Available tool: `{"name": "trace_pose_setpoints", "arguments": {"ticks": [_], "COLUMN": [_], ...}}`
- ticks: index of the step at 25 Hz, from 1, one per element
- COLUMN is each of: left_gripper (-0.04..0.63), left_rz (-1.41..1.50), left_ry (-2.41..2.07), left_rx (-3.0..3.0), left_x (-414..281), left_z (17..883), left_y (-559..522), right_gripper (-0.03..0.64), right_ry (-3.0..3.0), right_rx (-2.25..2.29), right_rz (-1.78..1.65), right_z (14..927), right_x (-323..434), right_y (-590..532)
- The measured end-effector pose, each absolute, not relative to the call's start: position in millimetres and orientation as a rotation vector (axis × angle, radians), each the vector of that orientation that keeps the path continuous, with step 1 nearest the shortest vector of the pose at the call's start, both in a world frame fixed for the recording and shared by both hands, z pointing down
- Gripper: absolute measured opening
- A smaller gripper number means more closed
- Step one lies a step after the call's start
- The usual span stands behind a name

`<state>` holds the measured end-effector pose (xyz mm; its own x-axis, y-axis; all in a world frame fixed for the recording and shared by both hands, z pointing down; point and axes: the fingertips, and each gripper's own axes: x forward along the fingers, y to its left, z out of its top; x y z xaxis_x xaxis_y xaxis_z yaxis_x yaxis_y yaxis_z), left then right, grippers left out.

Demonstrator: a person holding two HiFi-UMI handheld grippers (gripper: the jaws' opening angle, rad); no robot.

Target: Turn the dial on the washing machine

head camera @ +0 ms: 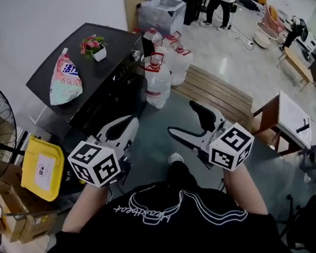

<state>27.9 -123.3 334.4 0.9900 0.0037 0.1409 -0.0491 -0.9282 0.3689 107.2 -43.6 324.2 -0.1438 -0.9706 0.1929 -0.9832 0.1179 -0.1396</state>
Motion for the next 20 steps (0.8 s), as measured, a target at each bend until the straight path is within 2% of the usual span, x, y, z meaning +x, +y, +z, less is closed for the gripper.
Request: {"name": "trace_pose_setpoints", "arguments": {"ticks": [9,20], "left_gripper": [0.006,0.006], "left_rz": [0.198,0.191], "left_ry": [-0.380,-0.816], "left_rx": [2.712,2.591], "left_x": [114.0,165.1], "left_z": [350.8,383.7], "left_y": [-194.8,-263.5], "right_gripper": [0.433,0.428], "right_ry": [-2.430,-2.505], "right_rx": [1.747,1.521], "right_rz": [0.427,0.405], "right_z": [345.0,385.8], "right_x": [220.7,292.6], "right_y": [-149.1,-254.5]}}
